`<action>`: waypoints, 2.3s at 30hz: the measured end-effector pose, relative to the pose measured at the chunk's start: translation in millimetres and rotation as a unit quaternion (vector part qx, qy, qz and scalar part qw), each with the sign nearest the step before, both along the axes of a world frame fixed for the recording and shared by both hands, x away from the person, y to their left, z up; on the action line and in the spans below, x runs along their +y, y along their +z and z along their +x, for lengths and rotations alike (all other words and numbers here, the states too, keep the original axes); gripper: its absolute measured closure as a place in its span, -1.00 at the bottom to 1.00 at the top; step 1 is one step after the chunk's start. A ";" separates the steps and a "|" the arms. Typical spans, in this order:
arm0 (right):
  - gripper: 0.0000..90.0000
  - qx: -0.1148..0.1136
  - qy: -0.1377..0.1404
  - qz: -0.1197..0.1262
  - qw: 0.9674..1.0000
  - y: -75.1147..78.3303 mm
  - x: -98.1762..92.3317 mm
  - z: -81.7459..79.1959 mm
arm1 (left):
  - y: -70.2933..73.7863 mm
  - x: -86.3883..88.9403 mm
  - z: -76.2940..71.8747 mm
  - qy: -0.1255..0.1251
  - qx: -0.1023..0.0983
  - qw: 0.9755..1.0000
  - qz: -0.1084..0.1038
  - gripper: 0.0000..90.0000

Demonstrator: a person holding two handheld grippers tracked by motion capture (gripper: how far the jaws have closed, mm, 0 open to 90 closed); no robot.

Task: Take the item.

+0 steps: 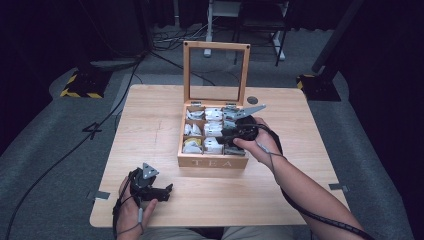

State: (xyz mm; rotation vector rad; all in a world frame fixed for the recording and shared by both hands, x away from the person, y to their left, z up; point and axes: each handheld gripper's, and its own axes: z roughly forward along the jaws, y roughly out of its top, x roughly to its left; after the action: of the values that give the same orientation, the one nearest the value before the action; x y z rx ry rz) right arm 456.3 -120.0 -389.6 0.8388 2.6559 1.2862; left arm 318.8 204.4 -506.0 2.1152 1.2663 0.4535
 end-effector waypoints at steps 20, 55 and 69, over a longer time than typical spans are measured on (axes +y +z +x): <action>0.64 0.044 0.033 -0.058 0.997 -29.8 28.5 2.1 | 0.1 0.0 0.0 0.000 0.000 1.000 0.000 -0.99; 1.00 0.005 0.037 -0.075 0.997 -14.0 32.8 2.9 | 0.0 0.1 0.4 -0.001 0.000 1.000 0.001 -0.99; 1.00 -0.029 0.025 -0.023 0.999 17.0 15.0 -4.9 | 0.1 0.0 0.6 0.001 0.000 1.000 0.000 -0.99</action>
State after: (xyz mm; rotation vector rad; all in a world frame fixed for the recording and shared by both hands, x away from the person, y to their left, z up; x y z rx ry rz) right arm 451.3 -105.0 -372.5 0.7222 2.6650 1.2364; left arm 319.4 204.3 -505.9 2.1146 1.2686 0.4544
